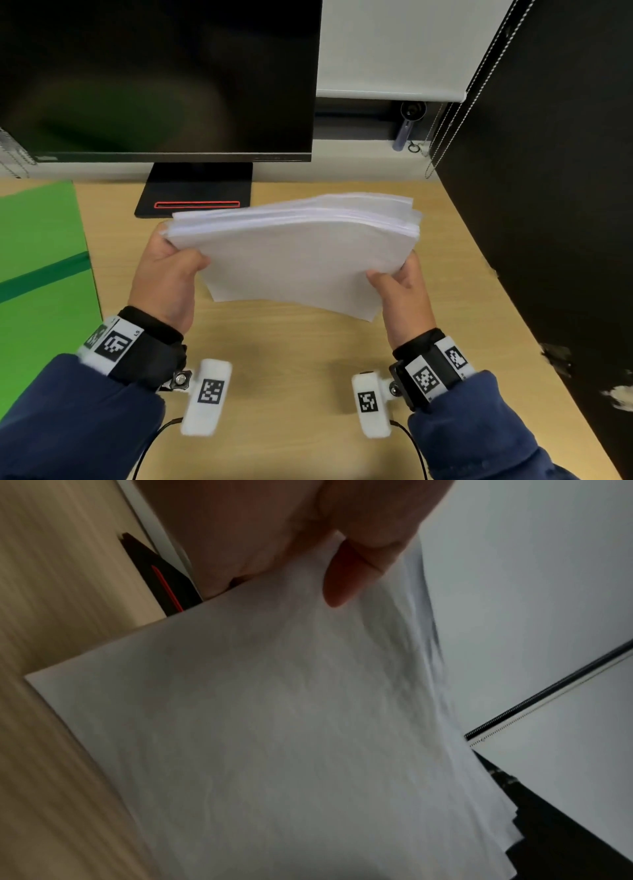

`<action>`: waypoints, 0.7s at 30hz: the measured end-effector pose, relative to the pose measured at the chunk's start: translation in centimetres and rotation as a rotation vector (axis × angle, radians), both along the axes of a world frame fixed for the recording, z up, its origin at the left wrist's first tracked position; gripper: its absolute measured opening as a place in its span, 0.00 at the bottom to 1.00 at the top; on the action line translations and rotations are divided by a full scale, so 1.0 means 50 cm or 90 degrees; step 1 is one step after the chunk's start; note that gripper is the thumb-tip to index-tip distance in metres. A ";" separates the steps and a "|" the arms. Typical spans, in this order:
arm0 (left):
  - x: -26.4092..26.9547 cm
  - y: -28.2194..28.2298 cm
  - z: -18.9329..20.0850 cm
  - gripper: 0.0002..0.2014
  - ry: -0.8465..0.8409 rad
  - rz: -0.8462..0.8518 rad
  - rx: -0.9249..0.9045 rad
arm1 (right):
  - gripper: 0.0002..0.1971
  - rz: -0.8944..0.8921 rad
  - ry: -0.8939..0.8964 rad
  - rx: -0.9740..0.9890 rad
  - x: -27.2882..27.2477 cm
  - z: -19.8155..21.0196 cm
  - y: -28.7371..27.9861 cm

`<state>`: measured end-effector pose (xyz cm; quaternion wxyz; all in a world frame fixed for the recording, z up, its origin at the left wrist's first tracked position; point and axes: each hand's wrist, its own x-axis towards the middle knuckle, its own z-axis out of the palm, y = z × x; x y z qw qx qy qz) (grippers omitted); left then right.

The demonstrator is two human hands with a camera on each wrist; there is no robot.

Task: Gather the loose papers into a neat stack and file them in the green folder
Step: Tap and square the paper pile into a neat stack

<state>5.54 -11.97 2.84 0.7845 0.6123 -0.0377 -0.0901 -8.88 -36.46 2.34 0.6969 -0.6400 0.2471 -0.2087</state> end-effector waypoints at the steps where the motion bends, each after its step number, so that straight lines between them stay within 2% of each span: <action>1: 0.000 0.000 0.003 0.29 -0.003 0.001 0.001 | 0.23 -0.004 0.003 -0.004 0.000 -0.003 0.000; 4: -0.002 0.000 0.009 0.28 -0.003 0.002 -0.004 | 0.25 -0.056 -0.015 -0.120 -0.004 0.014 0.001; 7: -0.001 0.006 0.004 0.29 0.001 -0.001 0.014 | 0.40 -0.061 -0.093 -0.358 -0.004 0.048 0.000; 8: -0.002 0.006 0.003 0.29 0.002 -0.006 0.021 | 0.42 -0.059 -0.107 -0.443 -0.002 0.059 -0.002; 11: -0.007 0.002 0.006 0.29 0.007 -0.003 0.027 | 0.40 -0.069 -0.095 -0.652 0.004 0.064 -0.018; 12: -0.008 -0.001 0.009 0.28 0.008 -0.005 0.030 | 0.38 -0.063 -0.079 -0.677 0.005 0.060 -0.024; 15: -0.011 -0.003 0.015 0.25 0.004 -0.010 0.042 | 0.28 -0.051 -0.055 -0.650 -0.001 0.045 -0.031; 19: -0.006 -0.002 0.009 0.26 0.003 -0.004 0.058 | 0.25 -0.060 -0.082 -0.637 -0.002 0.039 -0.020; 21: -0.006 -0.003 0.004 0.26 0.006 -0.005 0.071 | 0.23 -0.079 -0.066 -0.583 -0.005 0.035 -0.022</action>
